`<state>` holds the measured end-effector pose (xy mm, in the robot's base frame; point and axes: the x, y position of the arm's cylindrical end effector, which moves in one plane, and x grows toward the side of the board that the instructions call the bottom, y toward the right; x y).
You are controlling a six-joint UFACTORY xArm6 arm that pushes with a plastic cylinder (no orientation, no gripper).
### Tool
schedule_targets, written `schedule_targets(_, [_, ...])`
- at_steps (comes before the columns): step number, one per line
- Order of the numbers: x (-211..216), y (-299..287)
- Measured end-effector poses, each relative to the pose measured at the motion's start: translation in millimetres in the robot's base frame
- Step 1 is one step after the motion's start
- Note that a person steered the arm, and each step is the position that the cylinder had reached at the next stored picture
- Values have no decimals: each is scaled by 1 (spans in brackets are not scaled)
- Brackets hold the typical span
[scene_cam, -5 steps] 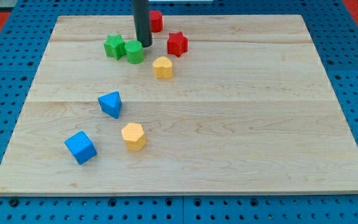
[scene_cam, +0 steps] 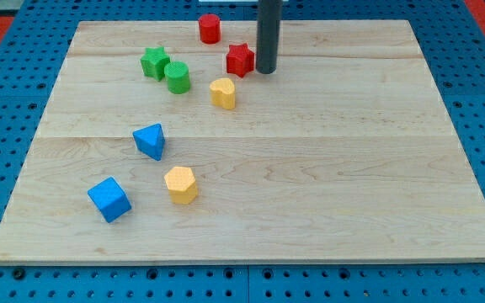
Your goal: Separate the red star from the heart
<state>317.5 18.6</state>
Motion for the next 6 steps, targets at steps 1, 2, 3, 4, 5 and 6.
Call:
schedule_targets(1, [26, -41])
schedule_targets(2, [-34, -49])
schedule_targets(3, [-62, -39])
schedule_targets(4, [-55, -2])
schedule_targets(5, [-33, -19])
schedule_targets(6, [-22, 14])
